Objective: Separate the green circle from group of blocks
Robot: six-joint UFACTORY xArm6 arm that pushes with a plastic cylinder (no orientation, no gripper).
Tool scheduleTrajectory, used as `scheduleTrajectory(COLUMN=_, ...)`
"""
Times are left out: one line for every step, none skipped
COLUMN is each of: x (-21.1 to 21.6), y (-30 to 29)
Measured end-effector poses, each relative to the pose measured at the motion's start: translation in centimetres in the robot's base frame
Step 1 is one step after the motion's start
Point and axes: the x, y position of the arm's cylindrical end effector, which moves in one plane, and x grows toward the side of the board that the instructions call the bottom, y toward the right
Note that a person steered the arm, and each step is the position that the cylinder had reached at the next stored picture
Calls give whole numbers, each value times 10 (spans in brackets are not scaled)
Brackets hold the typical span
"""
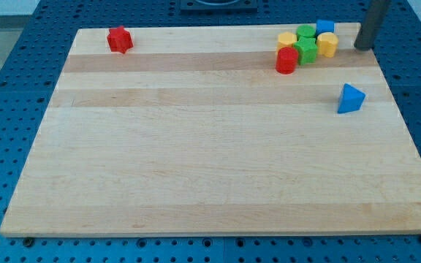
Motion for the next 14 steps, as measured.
scheduleTrajectory(x=-34, y=0)
scheduleTrajectory(x=-47, y=-16)
scheduleTrajectory(x=-46, y=-40)
scheduleTrajectory(x=-40, y=-67)
scheduleTrajectory(x=-27, y=-73)
scheduleTrajectory(x=-18, y=-74)
scheduleTrajectory(x=-18, y=-92)
scheduleTrajectory(x=-15, y=-109)
scheduleTrajectory(x=-15, y=-130)
scheduleTrajectory(x=-15, y=-156)
scheduleTrajectory(x=-12, y=-181)
scheduleTrajectory(x=4, y=-191)
scheduleTrajectory(x=17, y=-207)
scheduleTrajectory(x=20, y=-233)
